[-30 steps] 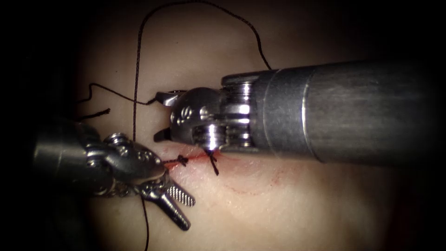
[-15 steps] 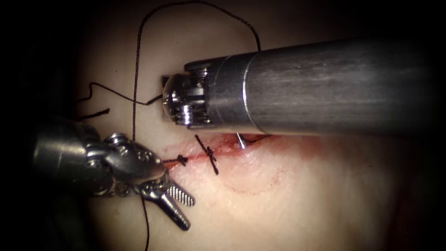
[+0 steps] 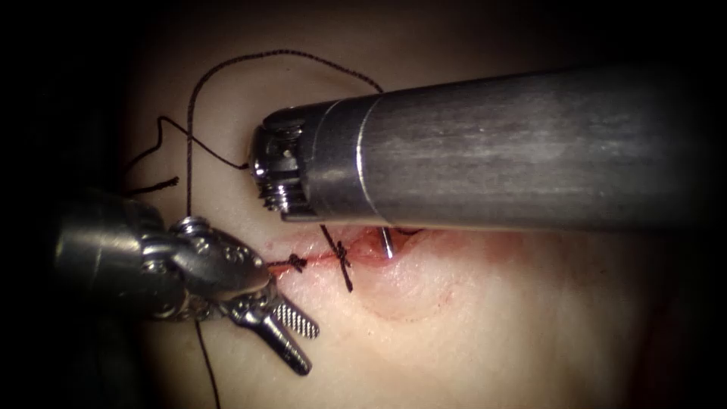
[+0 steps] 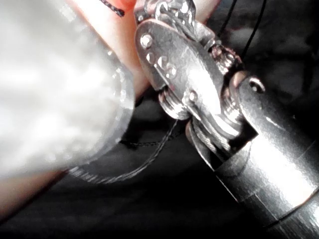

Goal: Wound Closure

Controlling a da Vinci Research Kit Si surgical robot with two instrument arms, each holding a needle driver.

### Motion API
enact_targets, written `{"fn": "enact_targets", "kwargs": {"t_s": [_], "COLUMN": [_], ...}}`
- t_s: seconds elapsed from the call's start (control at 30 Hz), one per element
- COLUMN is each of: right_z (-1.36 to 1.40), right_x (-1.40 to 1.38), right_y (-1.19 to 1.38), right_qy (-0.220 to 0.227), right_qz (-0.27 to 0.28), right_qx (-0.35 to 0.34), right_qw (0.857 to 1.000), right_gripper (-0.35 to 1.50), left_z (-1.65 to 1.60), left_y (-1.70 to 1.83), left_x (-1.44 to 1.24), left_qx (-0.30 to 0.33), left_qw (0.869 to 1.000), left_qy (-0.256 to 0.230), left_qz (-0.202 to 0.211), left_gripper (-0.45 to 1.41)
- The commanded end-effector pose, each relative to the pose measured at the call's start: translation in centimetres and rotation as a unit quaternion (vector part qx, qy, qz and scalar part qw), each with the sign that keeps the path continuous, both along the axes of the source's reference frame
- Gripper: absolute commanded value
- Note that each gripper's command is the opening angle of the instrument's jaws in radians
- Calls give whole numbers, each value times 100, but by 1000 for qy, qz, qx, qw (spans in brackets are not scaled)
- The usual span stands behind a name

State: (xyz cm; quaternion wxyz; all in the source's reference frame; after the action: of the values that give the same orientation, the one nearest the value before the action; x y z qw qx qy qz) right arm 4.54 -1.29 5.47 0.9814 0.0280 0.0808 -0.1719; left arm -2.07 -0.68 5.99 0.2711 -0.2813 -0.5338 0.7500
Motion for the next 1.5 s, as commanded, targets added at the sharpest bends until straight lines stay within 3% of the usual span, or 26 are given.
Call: {"fn": "enact_targets", "kwargs": {"t_s": [0.03, 0.2, 0.37, 0.53, 0.6, 0.63, 0.67, 0.8, 0.83, 0.87, 0.9, 1.07, 1.27, 1.33, 1.37, 1.4, 1.43, 1.47, 1.5], "right_z": [0, -10, -24, -35, -37, -40, -40, -44, -46, -46, -46, -39, -15, -7, -2, 5, 5, 11, 11], "right_x": [7, 6, 0, -12, -16, -19, -19, -31, -41, -41, -46, -79, -110, -114, -116, -116, -116, -114, -114], "right_y": [2, 9, 20, 28, 30, 31, 31, 26, 22, 22, 21, 18, 22, 24, 25, 27, 27, 31, 31], "right_qy": [-2, 37, 114, 211, 255, 291, 291, 367, 392, 392, 399, 419, 459, 474, 488, 510, 510, 550, 550], "right_qz": [0, 27, 118, 196, 223, 261, 261, 338, 380, 380, 396, 488, 497, 502, 506, 504, 504, 489, 489], "right_qx": [-2, -20, -20, -1, 12, 31, 31, 88, 108, 108, 112, 188, 291, 329, 346, 375, 375, 406, 406], "right_qw": [1000, 999, 986, 958, 941, 920, 920, 862, 831, 831, 819, 742, 676, 644, 621, 587, 587, 542, 542], "right_gripper": [-35, -35, -35, -35, -35, -35, -35, -35, -35, -35, -35, -35, -35, -35, -35, -35, -35, -35, -35], "left_z": [5, 5, 5, 5, 5, 5, 5, 4, 4, 4, 4, 4, 4, 3, 4, 4, 4, 4, 4], "left_y": [-2, -2, -2, -2, -2, -2, -2, -2, -2, -2, -2, -2, -2, -2, -2, -2, -2, -2, -2], "left_x": [-4, -4, -5, -5, -5, -5, -5, -5, -5, -5, -5, -6, -7, -7, -7, -7, -7, -8, -8], "left_qx": [0, 0, 0, 0, 0, 0, 0, 0, 0, 0, 0, 0, 1, 1, 0, 0, 0, 0, 0], "left_qw": [1000, 1000, 1000, 1000, 1000, 1000, 1000, 1000, 1000, 1000, 1000, 1000, 1000, 1000, 1000, 1000, 1000, 1000, 1000], "left_qy": [0, 0, 0, 0, 0, 0, 0, 0, 0, 0, 0, 1, 1, 1, 1, 1, 1, 1, 1], "left_qz": [0, 0, 0, 0, 0, 0, 0, 0, 0, 0, 0, -1, -1, -1, -1, -1, -1, -2, -2], "left_gripper": [47, 47, 47, 47, 47, 46, 46, 44, 44, 44, 44, 42, 42, 42, 42, 41, 41, 41, 41]}}
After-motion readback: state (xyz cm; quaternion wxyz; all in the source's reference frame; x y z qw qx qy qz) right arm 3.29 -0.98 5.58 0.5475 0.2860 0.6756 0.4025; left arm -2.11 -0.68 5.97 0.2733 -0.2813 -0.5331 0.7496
